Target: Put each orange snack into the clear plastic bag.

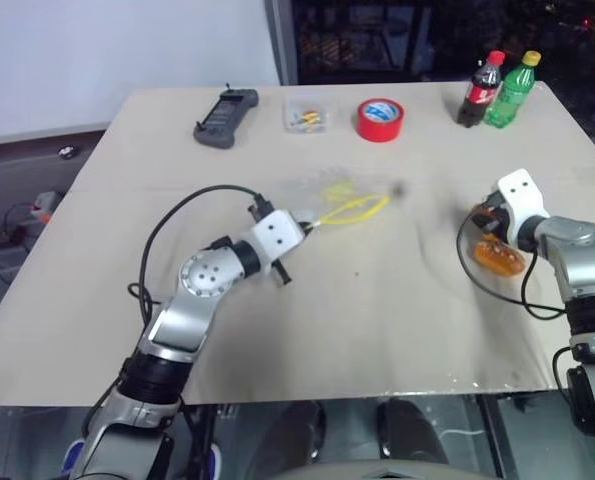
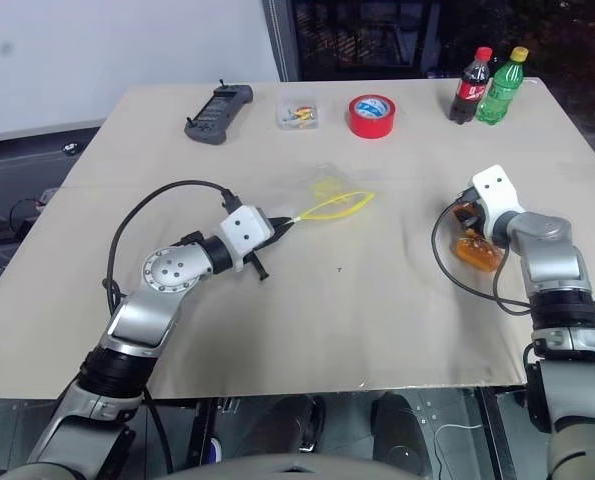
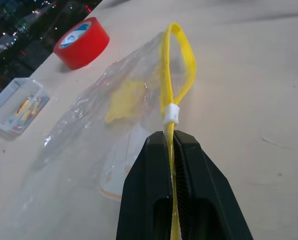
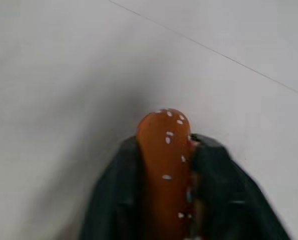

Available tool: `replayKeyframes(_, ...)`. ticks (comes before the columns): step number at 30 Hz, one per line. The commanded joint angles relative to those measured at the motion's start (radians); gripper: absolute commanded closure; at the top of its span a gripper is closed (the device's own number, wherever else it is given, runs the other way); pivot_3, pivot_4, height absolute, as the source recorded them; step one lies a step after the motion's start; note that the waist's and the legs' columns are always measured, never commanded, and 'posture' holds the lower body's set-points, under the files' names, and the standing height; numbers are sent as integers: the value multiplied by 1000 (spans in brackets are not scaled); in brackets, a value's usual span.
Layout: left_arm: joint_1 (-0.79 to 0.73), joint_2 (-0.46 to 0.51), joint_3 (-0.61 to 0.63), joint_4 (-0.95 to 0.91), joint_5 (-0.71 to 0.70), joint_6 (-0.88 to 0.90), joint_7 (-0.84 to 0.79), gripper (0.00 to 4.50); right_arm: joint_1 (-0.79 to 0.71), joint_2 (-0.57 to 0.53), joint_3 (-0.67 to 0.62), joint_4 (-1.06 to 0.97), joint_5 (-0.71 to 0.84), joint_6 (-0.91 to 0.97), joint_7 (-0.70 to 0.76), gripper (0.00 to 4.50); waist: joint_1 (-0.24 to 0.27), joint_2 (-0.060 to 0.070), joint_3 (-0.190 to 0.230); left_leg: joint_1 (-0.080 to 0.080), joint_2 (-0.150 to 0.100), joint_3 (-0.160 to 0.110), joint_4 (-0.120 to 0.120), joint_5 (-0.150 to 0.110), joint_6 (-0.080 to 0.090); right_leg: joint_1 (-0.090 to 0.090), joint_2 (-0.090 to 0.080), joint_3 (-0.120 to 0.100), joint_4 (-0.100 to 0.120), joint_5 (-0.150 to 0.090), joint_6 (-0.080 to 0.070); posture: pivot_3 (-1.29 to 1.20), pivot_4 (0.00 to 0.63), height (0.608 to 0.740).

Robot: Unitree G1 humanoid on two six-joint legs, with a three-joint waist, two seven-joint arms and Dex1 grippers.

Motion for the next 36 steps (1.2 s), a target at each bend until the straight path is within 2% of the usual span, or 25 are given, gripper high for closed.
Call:
replayKeyframes(1,-3,0,22,-49,-8,-2,12,4500,9,-22,-22,-167,44,3,32,3047,0,0,0,0,0,0,0,0,0,0,0,0,0,0,0,0,150,740)
replayKeyframes(5,-12,-14,37,-41,-32,20,15,4500,43,-2,-8,-471,170,135,106,3047,-2,1,0,-1,0,0,0,0,0,-1,0,1,0,0,0,0,150,740)
replayKeyframes(9,-23,-29,44,-41,-57,34,13,4500,82,104,114,-667,205,234,57,3047,0,0,0,-1,1,-1,0,0,0,-1,0,-1,0,0,0,0,150,740)
replayKeyframes(12,-17,-36,49,-65,-87,33,0,4500,75,194,207,-650,157,223,-14,3047,-2,0,0,-1,0,-2,1,0,0,0,0,-2,0,0,0,0,150,740)
replayKeyframes(15,2,-33,51,-104,-118,31,-25,4500,54,248,241,-598,138,203,-47,3047,0,0,0,-2,0,-1,1,0,0,-1,0,-1,1,0,0,0,150,740)
replayKeyframes(22,96,28,28,-191,-148,11,-114,4500,-9,372,215,-453,176,161,-77,3047,-4,0,0,-1,0,-1,1,0,0,-1,1,-1,1,0,0,0,150,740)
replayKeyframes(25,118,50,40,-194,-143,12,-113,4500,-15,367,207,-453,196,173,-48,3047,-2,1,0,-1,0,-1,1,0,0,-2,2,-1,1,0,0,0,150,740)
replayKeyframes(30,120,64,66,-181,-133,20,-80,4500,68,226,170,-612,292,257,73,3047,8,1,0,-2,-1,-2,1,0,0,-1,2,-3,0,0,0,0,150,740)
replayKeyframes(36,127,62,48,-202,-150,21,-88,4500,73,240,135,-623,346,300,31,3047,-6,1,1,-1,1,-1,0,0,0,-1,1,-1,0,0,0,0,150,740)
